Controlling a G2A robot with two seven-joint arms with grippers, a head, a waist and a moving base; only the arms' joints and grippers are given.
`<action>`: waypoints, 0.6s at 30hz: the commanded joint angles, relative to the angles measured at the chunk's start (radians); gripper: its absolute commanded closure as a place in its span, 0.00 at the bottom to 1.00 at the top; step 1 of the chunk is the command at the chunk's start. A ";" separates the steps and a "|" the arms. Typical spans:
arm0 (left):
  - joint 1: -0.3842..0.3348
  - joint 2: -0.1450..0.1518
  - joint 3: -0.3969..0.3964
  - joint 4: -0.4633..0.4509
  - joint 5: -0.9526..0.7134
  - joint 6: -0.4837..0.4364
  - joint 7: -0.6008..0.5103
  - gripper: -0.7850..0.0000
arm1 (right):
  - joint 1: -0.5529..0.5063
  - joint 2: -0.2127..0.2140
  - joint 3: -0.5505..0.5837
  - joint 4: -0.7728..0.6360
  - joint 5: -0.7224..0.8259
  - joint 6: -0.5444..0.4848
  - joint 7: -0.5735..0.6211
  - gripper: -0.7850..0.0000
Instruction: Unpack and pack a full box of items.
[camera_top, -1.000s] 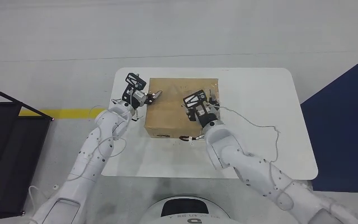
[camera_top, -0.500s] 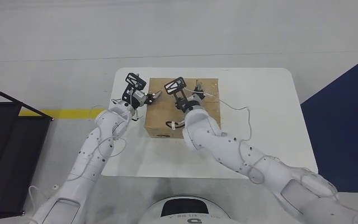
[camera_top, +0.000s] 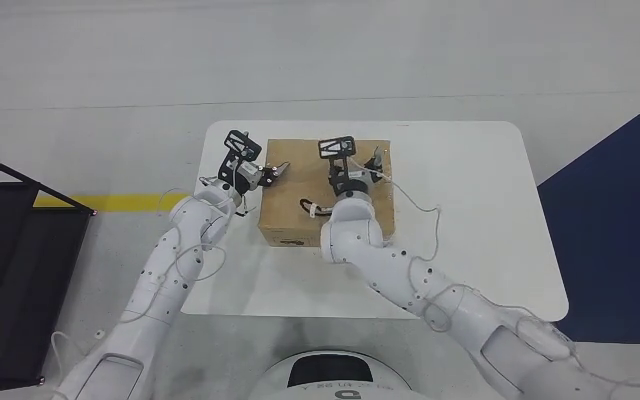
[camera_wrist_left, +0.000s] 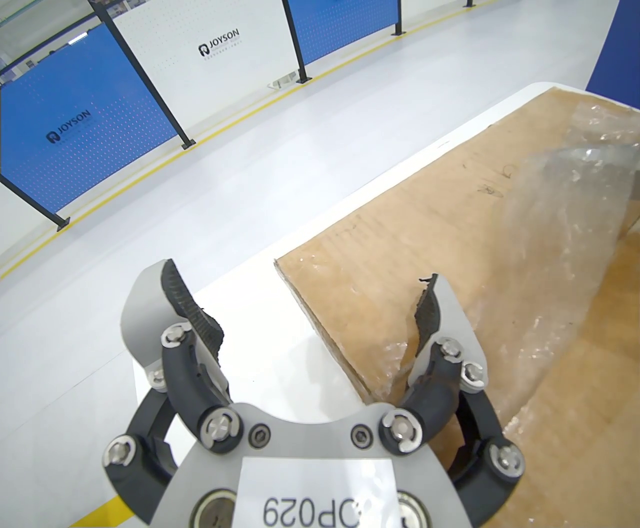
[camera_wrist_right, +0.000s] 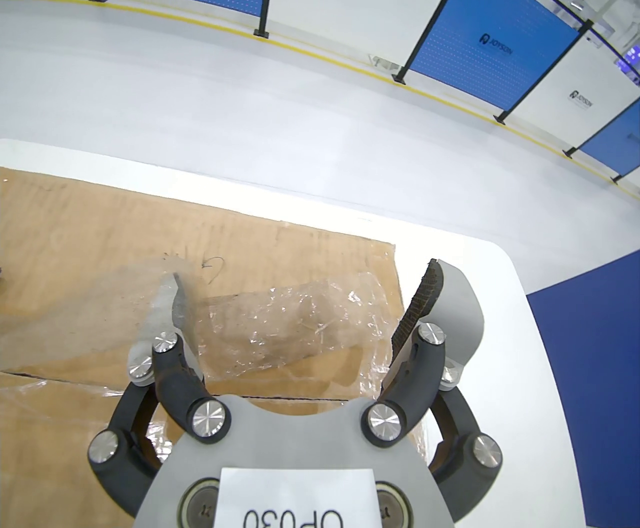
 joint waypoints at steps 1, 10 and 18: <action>0.000 0.000 0.000 0.000 0.000 0.000 0.000 0.00 | -0.036 0.005 0.036 -0.016 -0.005 0.012 -0.025 0.16; 0.000 0.000 0.000 0.000 0.000 0.000 0.000 0.00 | -0.227 0.038 0.198 -0.167 -0.033 0.003 -0.134 0.17; 0.000 0.000 0.000 0.000 0.000 0.000 0.000 0.00 | -0.357 0.047 0.288 -0.269 -0.084 0.005 -0.184 0.00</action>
